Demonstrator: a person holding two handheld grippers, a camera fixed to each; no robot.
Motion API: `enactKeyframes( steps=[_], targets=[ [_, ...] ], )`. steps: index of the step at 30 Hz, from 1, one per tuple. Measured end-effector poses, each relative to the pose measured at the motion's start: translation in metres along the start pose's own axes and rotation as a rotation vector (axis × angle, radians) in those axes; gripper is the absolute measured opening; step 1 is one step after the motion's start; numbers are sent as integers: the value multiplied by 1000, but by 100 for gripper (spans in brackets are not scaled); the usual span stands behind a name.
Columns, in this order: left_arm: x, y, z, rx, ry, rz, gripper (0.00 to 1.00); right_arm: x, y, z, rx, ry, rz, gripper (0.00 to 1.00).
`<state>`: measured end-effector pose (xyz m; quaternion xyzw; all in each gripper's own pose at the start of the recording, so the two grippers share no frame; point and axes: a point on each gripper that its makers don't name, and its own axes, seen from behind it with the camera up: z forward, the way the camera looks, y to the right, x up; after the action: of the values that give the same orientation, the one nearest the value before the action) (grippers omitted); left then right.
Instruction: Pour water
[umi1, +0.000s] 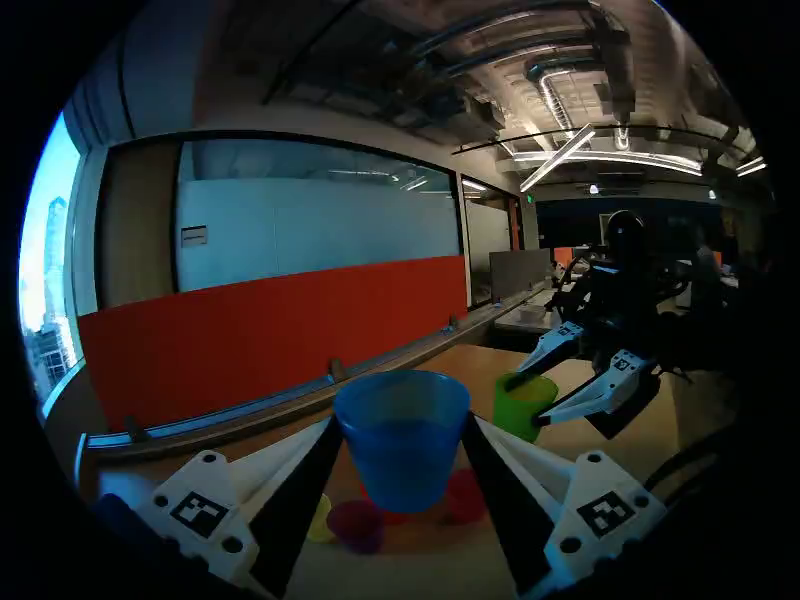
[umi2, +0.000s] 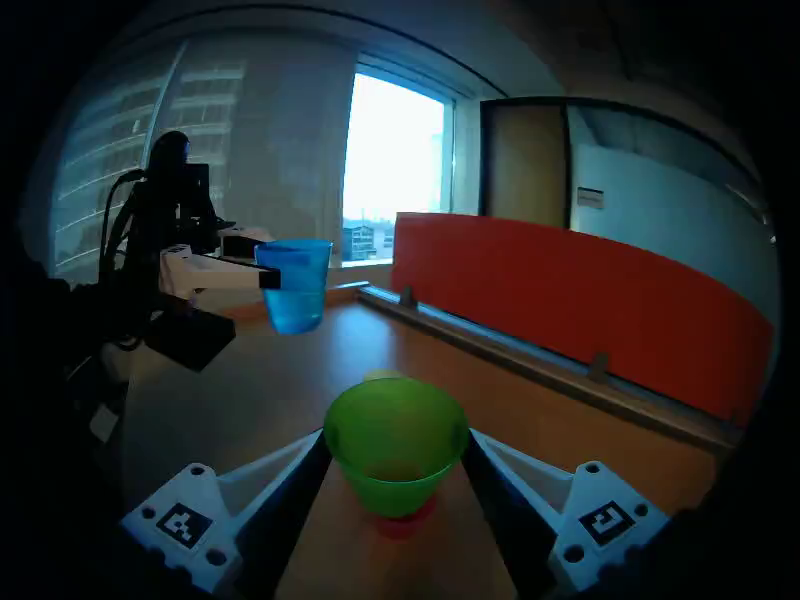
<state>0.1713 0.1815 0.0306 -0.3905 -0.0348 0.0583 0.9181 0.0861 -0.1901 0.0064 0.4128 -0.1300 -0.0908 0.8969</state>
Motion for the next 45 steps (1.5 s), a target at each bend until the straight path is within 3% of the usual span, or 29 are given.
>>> enactKeyframes(
  steps=[24,45],
  targets=[
    [3,1,0,-6,20,-23,85,32,-20,12,32,125,5,93],
    [13,-4,-5,2,49,-17,84,31,-30,23,61,122,12,92]
  ],
)
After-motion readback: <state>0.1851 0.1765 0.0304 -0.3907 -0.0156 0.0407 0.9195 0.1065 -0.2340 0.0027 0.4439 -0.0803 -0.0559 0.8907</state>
